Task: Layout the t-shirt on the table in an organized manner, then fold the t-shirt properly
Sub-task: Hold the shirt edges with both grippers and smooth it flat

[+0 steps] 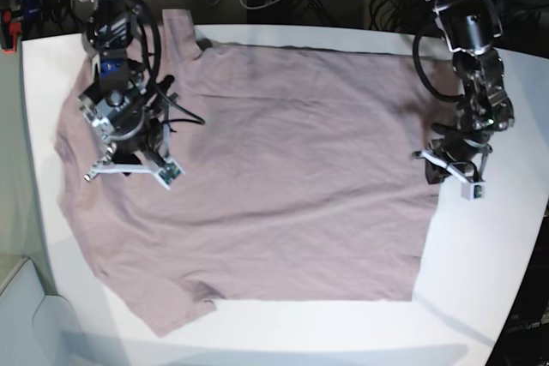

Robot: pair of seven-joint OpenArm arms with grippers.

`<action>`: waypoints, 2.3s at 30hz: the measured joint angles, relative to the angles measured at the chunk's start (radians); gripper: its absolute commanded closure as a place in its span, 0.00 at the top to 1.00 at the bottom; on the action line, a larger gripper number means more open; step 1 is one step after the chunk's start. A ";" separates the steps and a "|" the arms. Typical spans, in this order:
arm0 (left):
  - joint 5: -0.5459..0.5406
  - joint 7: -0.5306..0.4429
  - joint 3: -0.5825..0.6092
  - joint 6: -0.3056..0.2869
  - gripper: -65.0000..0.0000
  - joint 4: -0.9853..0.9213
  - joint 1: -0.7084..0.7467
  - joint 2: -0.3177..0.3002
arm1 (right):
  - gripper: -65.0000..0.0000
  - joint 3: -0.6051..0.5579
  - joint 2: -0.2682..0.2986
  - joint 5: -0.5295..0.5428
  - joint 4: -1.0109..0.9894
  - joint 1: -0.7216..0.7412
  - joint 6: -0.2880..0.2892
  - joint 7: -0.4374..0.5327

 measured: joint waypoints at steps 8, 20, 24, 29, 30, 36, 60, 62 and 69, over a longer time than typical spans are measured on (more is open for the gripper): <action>-0.026 -0.114 -0.009 -0.016 0.00 -0.121 -0.013 -0.085 | 0.20 0.089 0.003 -0.016 0.092 -0.093 0.000 -0.022; 0.011 -0.035 -0.011 0.008 0.00 -0.059 -0.018 -0.087 | 0.20 0.087 -0.075 0.002 0.031 -0.182 0.001 -0.004; 0.022 0.044 -0.011 0.022 0.00 0.043 0.000 -0.086 | 0.20 0.091 -0.077 -0.001 -0.048 -0.164 0.001 0.018; 0.018 0.052 -0.058 0.015 0.00 0.111 0.021 -0.079 | 0.20 0.092 -0.078 -0.002 -0.060 -0.159 0.001 0.032; 0.013 0.051 -0.084 0.011 0.00 0.137 0.040 -0.078 | 0.20 0.092 -0.078 -0.002 -0.038 -0.166 0.001 0.030; 0.027 0.233 -0.257 0.022 0.00 0.241 0.080 -0.073 | 0.20 0.164 -0.102 -0.011 0.095 -0.170 0.000 0.026; 0.023 0.412 -0.385 -0.158 0.49 0.560 0.410 0.008 | 0.20 0.435 -0.133 -0.001 0.129 -0.382 0.001 0.167; 0.020 0.410 -0.385 -0.161 0.64 0.588 0.436 0.009 | 0.20 0.435 -0.133 -0.001 0.129 -0.387 0.001 0.167; -0.002 0.409 -0.386 -0.193 0.77 0.609 0.438 0.056 | 0.20 0.435 -0.133 -0.001 0.129 -0.435 0.001 0.178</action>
